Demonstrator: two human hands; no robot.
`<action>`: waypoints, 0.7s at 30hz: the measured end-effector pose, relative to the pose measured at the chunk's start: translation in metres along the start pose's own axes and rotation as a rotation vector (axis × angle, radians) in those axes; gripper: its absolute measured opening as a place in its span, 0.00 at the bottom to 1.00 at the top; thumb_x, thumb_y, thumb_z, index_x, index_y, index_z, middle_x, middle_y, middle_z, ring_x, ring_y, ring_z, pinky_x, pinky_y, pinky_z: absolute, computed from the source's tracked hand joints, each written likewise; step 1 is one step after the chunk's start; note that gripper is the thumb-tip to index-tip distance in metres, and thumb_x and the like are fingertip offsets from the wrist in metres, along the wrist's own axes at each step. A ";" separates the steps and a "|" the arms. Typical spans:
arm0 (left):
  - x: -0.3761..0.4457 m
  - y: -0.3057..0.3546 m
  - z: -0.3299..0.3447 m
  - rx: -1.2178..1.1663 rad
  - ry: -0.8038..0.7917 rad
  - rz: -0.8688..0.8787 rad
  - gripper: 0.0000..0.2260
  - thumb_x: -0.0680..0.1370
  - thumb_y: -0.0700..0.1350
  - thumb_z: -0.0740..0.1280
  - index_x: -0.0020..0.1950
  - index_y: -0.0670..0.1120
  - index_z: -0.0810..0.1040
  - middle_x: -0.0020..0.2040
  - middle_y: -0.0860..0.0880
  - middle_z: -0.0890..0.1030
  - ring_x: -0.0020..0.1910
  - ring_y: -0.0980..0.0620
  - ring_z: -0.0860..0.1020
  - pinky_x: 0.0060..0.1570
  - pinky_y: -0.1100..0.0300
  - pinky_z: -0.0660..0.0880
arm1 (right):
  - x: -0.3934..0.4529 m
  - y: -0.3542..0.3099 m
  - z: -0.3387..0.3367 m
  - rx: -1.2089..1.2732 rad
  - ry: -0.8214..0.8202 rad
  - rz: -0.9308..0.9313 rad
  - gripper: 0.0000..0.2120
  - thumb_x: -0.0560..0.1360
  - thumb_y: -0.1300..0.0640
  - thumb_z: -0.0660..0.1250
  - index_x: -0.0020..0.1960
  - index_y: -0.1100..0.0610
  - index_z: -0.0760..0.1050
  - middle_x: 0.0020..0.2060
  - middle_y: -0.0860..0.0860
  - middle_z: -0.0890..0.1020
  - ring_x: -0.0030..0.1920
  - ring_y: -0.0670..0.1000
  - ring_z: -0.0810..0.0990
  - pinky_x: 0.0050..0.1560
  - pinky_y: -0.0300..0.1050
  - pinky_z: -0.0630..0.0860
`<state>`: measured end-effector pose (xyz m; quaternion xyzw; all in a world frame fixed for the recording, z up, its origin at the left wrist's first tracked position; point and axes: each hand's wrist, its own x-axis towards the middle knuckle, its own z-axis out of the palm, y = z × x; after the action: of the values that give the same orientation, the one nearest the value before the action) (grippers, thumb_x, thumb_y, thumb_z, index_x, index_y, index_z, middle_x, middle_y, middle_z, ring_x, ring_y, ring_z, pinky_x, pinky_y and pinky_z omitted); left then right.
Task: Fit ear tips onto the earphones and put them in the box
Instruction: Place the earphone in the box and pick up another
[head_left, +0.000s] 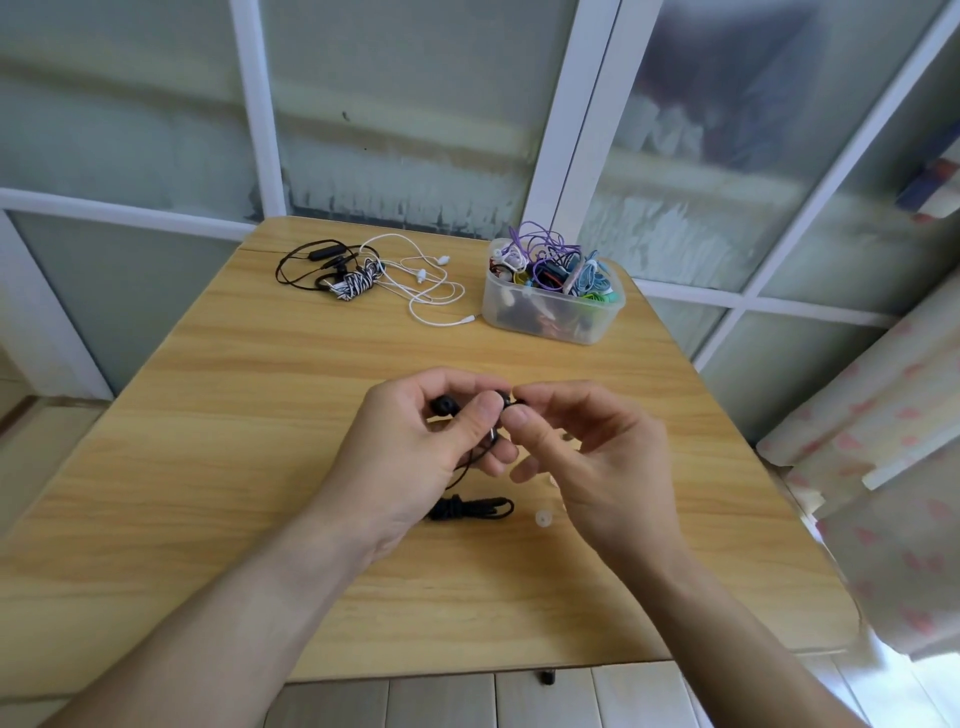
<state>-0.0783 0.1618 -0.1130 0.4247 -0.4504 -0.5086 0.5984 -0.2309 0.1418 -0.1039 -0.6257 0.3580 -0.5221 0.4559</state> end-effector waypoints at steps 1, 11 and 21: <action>0.000 0.000 0.000 0.011 -0.012 0.005 0.06 0.77 0.37 0.67 0.52 0.41 0.82 0.38 0.40 0.82 0.35 0.46 0.81 0.37 0.58 0.77 | 0.000 -0.001 -0.001 0.007 -0.008 -0.005 0.06 0.67 0.61 0.75 0.44 0.56 0.83 0.36 0.54 0.85 0.32 0.50 0.82 0.29 0.37 0.76; 0.001 -0.002 -0.002 0.072 -0.002 0.028 0.06 0.78 0.39 0.67 0.52 0.43 0.82 0.34 0.42 0.81 0.31 0.48 0.77 0.38 0.60 0.76 | 0.002 0.000 -0.012 0.027 -0.137 0.015 0.10 0.73 0.64 0.69 0.54 0.63 0.82 0.39 0.60 0.84 0.40 0.62 0.85 0.43 0.45 0.82; 0.002 -0.001 -0.001 0.115 -0.041 0.070 0.06 0.77 0.38 0.68 0.52 0.43 0.82 0.30 0.46 0.81 0.29 0.51 0.75 0.37 0.63 0.75 | 0.004 0.000 -0.014 0.124 -0.140 0.090 0.09 0.72 0.64 0.69 0.51 0.64 0.81 0.38 0.63 0.84 0.38 0.57 0.85 0.41 0.44 0.81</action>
<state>-0.0775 0.1592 -0.1143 0.4319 -0.5057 -0.4691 0.5811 -0.2435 0.1358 -0.1022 -0.6145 0.3200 -0.4771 0.5407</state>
